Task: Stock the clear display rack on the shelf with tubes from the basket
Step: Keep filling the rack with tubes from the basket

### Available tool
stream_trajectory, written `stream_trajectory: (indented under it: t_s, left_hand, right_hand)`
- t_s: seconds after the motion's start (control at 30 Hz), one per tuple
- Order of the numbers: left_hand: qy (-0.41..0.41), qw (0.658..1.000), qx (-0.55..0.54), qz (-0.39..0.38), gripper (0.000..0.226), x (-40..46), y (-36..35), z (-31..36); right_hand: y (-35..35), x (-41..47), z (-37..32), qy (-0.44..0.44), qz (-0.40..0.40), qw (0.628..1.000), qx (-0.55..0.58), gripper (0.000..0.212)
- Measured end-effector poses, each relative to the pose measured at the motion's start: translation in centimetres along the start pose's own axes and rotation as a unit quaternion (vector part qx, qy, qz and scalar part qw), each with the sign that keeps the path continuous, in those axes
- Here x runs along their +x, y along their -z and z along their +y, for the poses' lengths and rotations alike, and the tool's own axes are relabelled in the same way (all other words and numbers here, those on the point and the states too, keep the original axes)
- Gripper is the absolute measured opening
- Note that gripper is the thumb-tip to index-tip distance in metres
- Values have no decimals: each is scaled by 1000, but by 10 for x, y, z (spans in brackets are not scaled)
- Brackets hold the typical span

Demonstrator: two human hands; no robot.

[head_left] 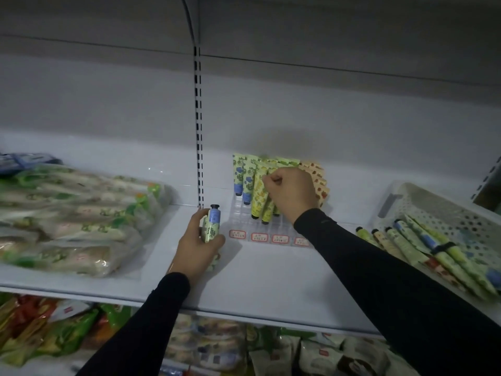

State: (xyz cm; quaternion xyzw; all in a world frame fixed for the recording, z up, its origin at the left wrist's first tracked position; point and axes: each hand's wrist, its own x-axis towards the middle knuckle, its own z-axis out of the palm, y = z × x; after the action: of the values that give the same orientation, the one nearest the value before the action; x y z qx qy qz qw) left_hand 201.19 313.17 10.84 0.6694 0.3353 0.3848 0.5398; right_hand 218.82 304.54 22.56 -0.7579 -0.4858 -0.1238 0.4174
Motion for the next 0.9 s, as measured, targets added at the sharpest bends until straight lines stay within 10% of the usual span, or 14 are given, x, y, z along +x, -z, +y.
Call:
stream_trajectory:
  t_s: [0.9]
  left_hand:
    - [-2, 1000, -3, -5, 54, 2, 0, -4]
  right_hand:
    - [-14, 12, -1, 25, -57, 992, -105, 49]
